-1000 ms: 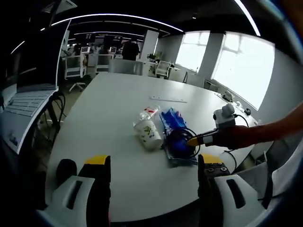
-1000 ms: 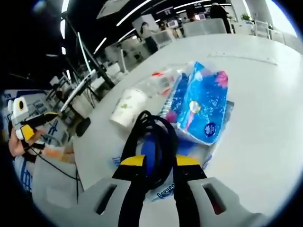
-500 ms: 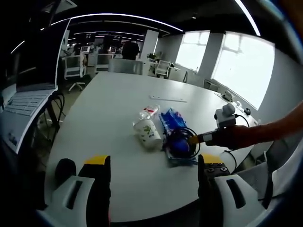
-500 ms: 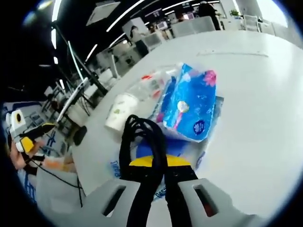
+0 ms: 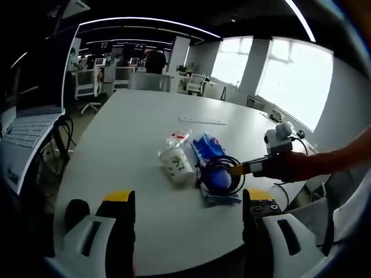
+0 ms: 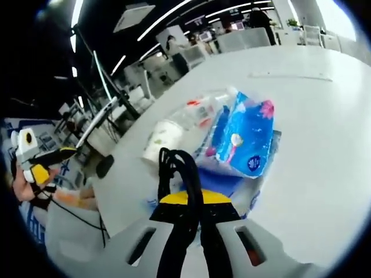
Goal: Arrange the tabletop items into an orderly group along one side of the table until the central work area is clear of visible clutter.
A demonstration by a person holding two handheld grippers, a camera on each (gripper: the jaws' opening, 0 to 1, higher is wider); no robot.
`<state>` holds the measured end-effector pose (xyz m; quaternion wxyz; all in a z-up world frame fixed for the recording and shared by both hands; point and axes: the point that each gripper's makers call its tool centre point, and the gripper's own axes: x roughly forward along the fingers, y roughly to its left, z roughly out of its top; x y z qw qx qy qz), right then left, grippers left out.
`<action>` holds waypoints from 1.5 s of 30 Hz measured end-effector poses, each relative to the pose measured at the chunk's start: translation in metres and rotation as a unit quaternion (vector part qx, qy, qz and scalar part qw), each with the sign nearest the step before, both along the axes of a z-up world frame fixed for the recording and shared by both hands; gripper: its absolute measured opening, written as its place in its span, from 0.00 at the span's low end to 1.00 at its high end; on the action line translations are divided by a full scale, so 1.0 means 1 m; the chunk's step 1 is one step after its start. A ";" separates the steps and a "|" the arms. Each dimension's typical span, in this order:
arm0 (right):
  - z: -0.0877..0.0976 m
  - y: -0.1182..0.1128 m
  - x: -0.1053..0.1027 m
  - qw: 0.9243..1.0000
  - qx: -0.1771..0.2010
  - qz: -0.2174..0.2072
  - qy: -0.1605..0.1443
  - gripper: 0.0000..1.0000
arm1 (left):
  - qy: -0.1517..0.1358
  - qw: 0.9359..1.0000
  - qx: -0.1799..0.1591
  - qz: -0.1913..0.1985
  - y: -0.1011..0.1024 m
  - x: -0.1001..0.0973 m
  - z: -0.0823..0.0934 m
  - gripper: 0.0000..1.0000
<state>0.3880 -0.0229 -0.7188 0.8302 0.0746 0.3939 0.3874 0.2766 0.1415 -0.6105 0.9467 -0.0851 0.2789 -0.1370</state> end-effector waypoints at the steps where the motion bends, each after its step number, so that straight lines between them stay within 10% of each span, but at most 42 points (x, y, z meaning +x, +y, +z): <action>1: 0.001 0.000 -0.001 1.000 0.001 0.001 0.000 0.02 | 0.001 1.000 0.000 -0.001 0.000 0.000 0.000 0.77; 24: 0.024 0.000 -0.022 0.999 0.021 0.022 -0.014 0.02 | 0.000 1.000 0.002 -0.012 -0.008 0.003 -0.001 0.77; 45: 0.047 -0.046 -0.041 0.999 0.024 0.007 -0.032 0.02 | -0.003 0.999 0.000 -0.032 -0.027 0.010 0.000 0.77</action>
